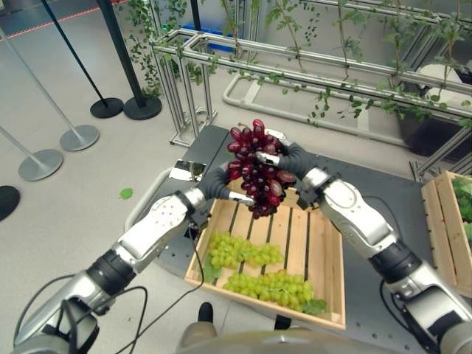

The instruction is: Pick up the fruits from the basket on one side to the basket on the other side

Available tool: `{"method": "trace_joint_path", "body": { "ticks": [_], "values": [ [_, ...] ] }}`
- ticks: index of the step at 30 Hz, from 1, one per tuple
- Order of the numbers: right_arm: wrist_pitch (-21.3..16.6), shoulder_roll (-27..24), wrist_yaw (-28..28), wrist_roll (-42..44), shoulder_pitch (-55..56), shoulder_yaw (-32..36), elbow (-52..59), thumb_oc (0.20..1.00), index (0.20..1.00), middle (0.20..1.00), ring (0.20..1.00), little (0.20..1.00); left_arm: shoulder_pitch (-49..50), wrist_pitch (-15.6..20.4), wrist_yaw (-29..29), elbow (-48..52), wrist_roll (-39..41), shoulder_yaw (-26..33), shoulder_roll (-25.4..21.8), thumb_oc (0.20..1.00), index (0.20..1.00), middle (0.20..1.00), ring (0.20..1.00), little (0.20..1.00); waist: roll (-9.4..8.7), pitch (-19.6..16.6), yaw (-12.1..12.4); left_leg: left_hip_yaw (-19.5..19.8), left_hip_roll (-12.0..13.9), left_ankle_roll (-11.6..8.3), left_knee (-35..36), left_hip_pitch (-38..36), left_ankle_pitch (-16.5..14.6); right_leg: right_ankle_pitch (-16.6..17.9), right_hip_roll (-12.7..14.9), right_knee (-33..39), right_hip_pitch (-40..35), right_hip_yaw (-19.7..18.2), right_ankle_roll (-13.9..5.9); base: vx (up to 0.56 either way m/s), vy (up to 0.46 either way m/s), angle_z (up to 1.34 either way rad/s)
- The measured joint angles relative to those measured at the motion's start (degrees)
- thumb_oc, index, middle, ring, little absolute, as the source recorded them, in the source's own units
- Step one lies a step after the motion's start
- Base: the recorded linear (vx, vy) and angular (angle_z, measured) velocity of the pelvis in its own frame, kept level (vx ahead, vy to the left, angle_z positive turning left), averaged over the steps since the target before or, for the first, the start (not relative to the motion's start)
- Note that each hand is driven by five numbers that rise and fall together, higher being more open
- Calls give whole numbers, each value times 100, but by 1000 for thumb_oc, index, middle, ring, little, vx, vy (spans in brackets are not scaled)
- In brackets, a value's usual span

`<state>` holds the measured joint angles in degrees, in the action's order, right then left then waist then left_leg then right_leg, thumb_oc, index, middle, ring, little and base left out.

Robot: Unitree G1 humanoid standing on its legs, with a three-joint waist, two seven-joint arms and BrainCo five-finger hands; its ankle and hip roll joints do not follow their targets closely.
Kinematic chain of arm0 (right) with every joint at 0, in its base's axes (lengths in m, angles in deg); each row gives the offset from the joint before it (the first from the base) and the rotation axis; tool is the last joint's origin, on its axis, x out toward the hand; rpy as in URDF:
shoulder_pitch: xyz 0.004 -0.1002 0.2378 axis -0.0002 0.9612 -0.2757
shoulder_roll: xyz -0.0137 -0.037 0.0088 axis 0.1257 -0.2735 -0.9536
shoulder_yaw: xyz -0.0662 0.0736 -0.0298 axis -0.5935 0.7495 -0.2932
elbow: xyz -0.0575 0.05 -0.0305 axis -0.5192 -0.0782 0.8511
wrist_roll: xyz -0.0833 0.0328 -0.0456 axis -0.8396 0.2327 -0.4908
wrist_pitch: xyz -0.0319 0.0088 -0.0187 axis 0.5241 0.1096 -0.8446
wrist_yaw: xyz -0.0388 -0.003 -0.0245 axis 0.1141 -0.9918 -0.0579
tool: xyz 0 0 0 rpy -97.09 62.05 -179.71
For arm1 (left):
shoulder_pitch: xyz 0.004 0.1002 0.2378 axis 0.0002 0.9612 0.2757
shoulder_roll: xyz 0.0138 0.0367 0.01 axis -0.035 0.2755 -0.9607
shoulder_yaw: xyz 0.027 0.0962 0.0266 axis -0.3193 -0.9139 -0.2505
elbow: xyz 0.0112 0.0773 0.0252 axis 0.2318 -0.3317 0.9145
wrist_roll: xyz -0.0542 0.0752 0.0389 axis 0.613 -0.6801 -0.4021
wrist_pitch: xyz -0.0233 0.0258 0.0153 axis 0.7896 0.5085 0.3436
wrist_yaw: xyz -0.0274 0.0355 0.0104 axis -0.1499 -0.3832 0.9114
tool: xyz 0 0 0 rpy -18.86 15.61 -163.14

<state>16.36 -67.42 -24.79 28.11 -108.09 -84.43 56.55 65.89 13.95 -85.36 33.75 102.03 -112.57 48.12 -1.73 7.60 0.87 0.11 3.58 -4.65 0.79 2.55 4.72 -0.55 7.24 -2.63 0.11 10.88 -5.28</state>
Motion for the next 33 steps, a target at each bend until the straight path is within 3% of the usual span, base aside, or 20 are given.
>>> {"method": "trace_joint_path", "body": {
  "ticks": [9,17,31,33],
  "values": [
    [-7,132,-107,-393,0,14,-95,200,200,200,200,200,114,-21,-32,1,85,-3,127,1000,1000,1000,1000,1000,-1,-1,0,-3,-3,1,32,-2,1,45,-8,99,-29,0,-5,0,0,0],
    [-35,450,-597,-1490,2,72,-225,200,200,200,200,200,581,-26,66,7,101,257,531,1000,1000,1000,1000,1000,-1,-2,-4,-14,-5,1,61,-23,1,109,-16,255,-95,-17,-7,0,1,0],
    [-36,671,-806,-1478,247,18,-207,200,200,200,200,200,645,40,431,-109,-615,208,781,1000,1000,1000,1000,1000,0,-1,-6,-15,-14,3,65,-28,-1,122,-14,266,-93,-31,-13,0,1,0],
    [-36,669,-789,-1399,272,0,-207,200,200,200,200,200,645,50,468,-122,-800,207,788,482,482,482,482,482,0,-2,-7,-15,-13,3,65,-28,-1,122,-15,266,-92,-30,-13,0,0,0]
  ]
}}
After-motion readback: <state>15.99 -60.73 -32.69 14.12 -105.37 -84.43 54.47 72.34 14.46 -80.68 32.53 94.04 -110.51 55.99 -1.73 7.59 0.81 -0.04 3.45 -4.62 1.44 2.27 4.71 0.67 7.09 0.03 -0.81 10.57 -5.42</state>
